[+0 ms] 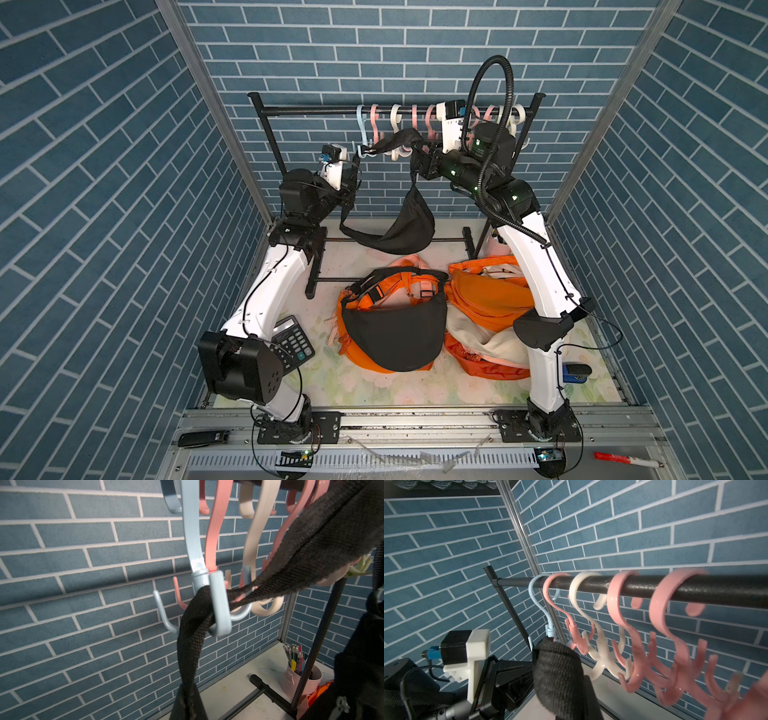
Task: Take the bag off the hook
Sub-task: Pick up the bag from the hook.
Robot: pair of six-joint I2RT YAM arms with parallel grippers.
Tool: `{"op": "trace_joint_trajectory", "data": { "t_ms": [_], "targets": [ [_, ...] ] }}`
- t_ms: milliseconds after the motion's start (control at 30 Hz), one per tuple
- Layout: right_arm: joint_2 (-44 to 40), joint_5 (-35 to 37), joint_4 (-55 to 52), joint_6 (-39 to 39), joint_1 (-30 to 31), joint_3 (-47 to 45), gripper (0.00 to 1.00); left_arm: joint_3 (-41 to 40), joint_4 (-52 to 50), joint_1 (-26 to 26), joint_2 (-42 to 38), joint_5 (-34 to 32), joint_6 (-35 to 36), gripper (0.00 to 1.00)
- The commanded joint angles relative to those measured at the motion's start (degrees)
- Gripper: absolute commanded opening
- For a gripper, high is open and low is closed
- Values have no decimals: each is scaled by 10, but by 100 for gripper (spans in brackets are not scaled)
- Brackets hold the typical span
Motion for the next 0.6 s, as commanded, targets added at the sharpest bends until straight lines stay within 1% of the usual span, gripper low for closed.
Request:
{"op": "trace_joint_trajectory", "data": {
  "t_ms": [0, 233, 467, 567],
  "targets": [
    [17, 1, 21, 5, 3, 8, 0, 29, 5, 3, -20, -8, 0, 0],
    [34, -29, 58, 18, 8, 6, 0, 40, 6, 17, -34, -10, -16, 0],
    [34, -33, 75, 15, 17, 1, 0, 61, -10, 18, -38, -12, -13, 0],
    [25, -33, 76, 13, 18, -20, 0, 73, -16, 18, -38, -15, -12, 0]
  ]
}}
